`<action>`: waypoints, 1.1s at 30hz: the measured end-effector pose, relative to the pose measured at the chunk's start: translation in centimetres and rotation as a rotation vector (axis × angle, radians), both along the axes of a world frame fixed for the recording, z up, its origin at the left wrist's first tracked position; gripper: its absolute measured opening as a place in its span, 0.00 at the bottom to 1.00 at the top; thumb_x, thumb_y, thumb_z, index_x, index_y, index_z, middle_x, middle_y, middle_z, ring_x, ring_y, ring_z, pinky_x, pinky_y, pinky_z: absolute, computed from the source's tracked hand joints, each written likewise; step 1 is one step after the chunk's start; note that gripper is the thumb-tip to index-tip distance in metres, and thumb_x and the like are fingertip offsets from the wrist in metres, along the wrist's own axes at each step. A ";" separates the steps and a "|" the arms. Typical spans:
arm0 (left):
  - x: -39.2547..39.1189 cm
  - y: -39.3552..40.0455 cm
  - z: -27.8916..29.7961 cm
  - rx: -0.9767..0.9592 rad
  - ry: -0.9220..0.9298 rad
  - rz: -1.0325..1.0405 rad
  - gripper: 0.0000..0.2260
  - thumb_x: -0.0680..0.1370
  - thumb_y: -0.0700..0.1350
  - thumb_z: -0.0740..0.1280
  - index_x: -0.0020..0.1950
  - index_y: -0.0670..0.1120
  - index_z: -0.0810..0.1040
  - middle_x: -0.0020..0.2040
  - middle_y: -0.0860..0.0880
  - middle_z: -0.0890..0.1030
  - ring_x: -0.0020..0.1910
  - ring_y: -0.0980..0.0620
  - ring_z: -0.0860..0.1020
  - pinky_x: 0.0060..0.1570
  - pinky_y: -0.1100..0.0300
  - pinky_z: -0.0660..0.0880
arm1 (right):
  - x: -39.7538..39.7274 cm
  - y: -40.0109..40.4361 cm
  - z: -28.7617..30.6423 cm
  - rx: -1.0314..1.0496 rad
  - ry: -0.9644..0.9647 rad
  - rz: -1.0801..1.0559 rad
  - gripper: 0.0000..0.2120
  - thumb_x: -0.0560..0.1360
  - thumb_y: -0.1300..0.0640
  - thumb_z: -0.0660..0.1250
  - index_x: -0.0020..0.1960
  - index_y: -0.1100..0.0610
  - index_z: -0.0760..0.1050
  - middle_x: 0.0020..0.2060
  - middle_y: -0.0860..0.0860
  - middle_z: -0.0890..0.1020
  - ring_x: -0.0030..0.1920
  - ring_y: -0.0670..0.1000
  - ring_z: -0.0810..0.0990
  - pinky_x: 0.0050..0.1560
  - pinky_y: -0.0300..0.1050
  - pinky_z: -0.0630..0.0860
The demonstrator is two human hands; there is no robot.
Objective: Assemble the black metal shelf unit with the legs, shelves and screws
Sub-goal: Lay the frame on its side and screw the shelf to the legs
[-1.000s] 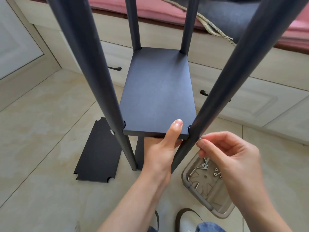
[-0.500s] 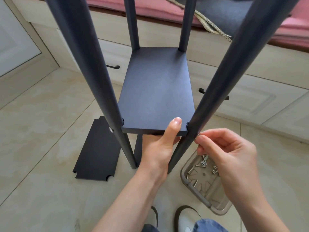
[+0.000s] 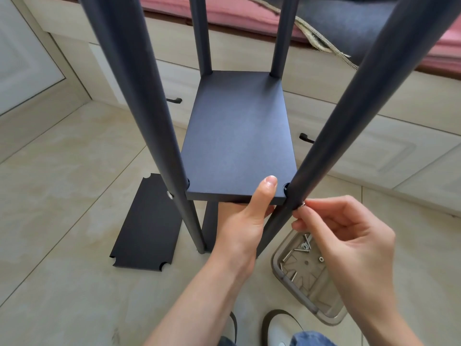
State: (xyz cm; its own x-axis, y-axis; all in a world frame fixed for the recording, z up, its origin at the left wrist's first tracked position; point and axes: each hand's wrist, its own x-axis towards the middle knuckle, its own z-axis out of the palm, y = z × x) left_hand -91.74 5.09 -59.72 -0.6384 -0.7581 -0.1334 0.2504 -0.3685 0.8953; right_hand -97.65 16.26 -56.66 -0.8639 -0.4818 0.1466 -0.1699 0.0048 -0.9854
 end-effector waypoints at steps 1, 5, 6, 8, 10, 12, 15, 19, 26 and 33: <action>0.0 0.0 0.0 -0.003 0.002 -0.003 0.19 0.72 0.50 0.73 0.62 0.49 0.78 0.55 0.49 0.85 0.56 0.46 0.84 0.57 0.50 0.81 | -0.1 0.1 0.1 -0.003 -0.022 0.012 0.03 0.70 0.65 0.73 0.42 0.59 0.81 0.35 0.53 0.86 0.35 0.51 0.85 0.39 0.37 0.80; 0.0 0.1 0.1 -0.002 0.027 -0.001 0.14 0.75 0.48 0.72 0.60 0.49 0.79 0.55 0.47 0.85 0.54 0.44 0.84 0.55 0.51 0.82 | -0.8 0.1 0.2 0.017 -0.082 0.056 0.02 0.72 0.66 0.72 0.42 0.61 0.81 0.36 0.55 0.86 0.36 0.54 0.85 0.41 0.42 0.82; 0.0 0.2 0.1 0.003 0.037 -0.005 0.12 0.76 0.47 0.72 0.59 0.49 0.79 0.54 0.47 0.85 0.54 0.44 0.84 0.54 0.52 0.82 | -0.9 0.1 0.2 0.030 -0.094 0.064 0.01 0.72 0.65 0.72 0.42 0.60 0.81 0.36 0.55 0.86 0.36 0.54 0.85 0.42 0.43 0.82; 0.0 0.2 0.1 0.021 0.040 -0.018 0.11 0.75 0.47 0.73 0.57 0.51 0.80 0.52 0.49 0.86 0.53 0.45 0.84 0.54 0.53 0.82 | -1.4 0.1 0.0 0.076 -0.110 0.074 0.04 0.70 0.59 0.74 0.44 0.58 0.82 0.37 0.55 0.85 0.37 0.54 0.84 0.42 0.43 0.82; 0.0 0.2 0.1 0.038 0.033 -0.022 0.13 0.72 0.49 0.73 0.56 0.53 0.80 0.52 0.52 0.86 0.54 0.48 0.84 0.55 0.53 0.82 | -2.2 0.2 -0.2 0.133 -0.139 0.093 0.14 0.64 0.52 0.77 0.49 0.54 0.81 0.39 0.53 0.85 0.39 0.51 0.83 0.44 0.46 0.81; 0.0 0.0 0.0 0.037 0.016 -0.031 0.15 0.74 0.48 0.75 0.60 0.52 0.79 0.55 0.51 0.85 0.56 0.48 0.84 0.57 0.52 0.81 | -3.2 0.1 -0.4 0.139 -0.215 0.176 0.22 0.63 0.52 0.80 0.55 0.50 0.80 0.45 0.52 0.86 0.45 0.50 0.85 0.50 0.49 0.80; 0.3 -0.3 0.1 0.047 -0.020 -0.035 0.19 0.74 0.49 0.70 0.65 0.49 0.78 0.59 0.48 0.84 0.58 0.47 0.83 0.61 0.50 0.79 | -4.7 -0.5 -0.6 0.066 -0.333 0.388 0.29 0.66 0.58 0.75 0.66 0.47 0.74 0.56 0.55 0.84 0.57 0.57 0.83 0.63 0.58 0.75; 1.2 -1.0 0.6 0.071 -0.058 -0.066 0.17 0.80 0.46 0.70 0.68 0.46 0.76 0.62 0.46 0.83 0.61 0.45 0.82 0.65 0.45 0.76 | -5.9 -1.7 -0.4 -0.009 -0.379 0.669 0.36 0.71 0.69 0.70 0.73 0.47 0.67 0.59 0.59 0.81 0.61 0.61 0.80 0.64 0.59 0.74; 5.0 -1.6 1.9 0.095 -0.098 -0.156 0.17 0.83 0.46 0.62 0.68 0.40 0.77 0.61 0.42 0.83 0.59 0.43 0.83 0.57 0.56 0.80 | -3.6 -2.6 0.5 0.082 -0.307 0.764 0.26 0.66 0.70 0.73 0.61 0.52 0.80 0.55 0.54 0.84 0.57 0.55 0.82 0.59 0.50 0.78; 9.6 0.8 2.5 0.153 -0.150 0.082 0.24 0.78 0.39 0.71 0.70 0.50 0.65 0.61 0.43 0.83 0.60 0.47 0.82 0.66 0.50 0.74 | 0.5 -2.2 1.4 0.149 -0.155 0.617 0.25 0.70 0.70 0.74 0.65 0.57 0.77 0.54 0.50 0.85 0.56 0.49 0.84 0.57 0.42 0.79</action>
State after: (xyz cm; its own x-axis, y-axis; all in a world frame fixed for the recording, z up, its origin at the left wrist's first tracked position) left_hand -82.11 5.84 -57.21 -0.5394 -0.7704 -0.3400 0.1531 -0.4868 0.8600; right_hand -97.18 14.09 -55.25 -0.4279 -0.9016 -0.0640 -0.0412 0.0902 -0.9951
